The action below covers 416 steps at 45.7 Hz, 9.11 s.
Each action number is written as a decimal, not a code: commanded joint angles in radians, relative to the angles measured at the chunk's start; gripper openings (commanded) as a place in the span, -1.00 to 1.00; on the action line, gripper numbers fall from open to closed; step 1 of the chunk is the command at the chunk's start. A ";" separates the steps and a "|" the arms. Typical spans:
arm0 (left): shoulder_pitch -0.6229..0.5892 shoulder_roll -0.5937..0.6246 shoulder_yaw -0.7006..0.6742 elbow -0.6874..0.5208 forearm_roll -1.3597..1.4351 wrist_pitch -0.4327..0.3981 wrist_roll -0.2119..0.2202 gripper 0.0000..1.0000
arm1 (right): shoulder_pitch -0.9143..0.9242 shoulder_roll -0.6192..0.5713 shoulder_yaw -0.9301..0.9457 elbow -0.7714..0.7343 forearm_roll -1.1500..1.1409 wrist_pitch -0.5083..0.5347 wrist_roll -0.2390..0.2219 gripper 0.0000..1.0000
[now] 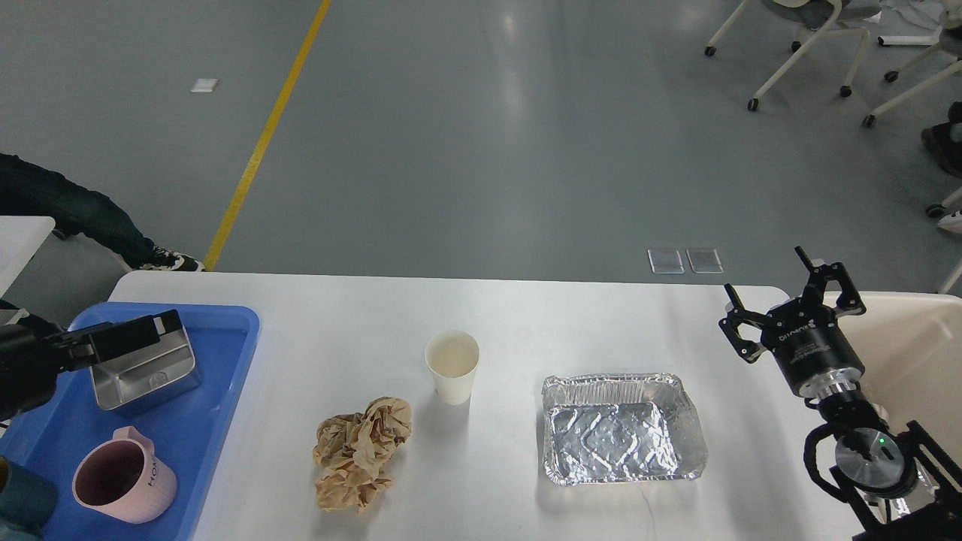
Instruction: Tidy desktop
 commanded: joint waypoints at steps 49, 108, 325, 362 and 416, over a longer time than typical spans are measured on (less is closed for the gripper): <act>0.461 -0.898 -0.810 0.387 -1.207 -0.011 -0.222 0.94 | -0.015 -0.302 -0.144 0.011 -0.333 0.000 0.003 1.00; 0.680 -0.946 -1.008 0.485 -1.183 -0.211 -0.210 0.94 | -0.198 -1.338 -0.776 0.612 -1.140 -0.373 0.025 1.00; 0.595 -0.895 -0.956 0.483 -0.905 -0.007 -0.041 0.94 | 0.813 -0.511 -1.207 0.213 -0.833 0.135 -0.216 -1.00; 0.604 -0.443 -0.664 0.192 -0.334 0.094 -0.046 0.94 | 0.805 -0.523 -1.207 0.216 -0.833 0.130 -0.216 -1.00; 0.438 -0.065 -0.483 0.107 -0.170 -0.086 -0.055 0.94 | 0.804 -0.514 -1.207 0.216 -0.833 0.130 -0.215 -1.00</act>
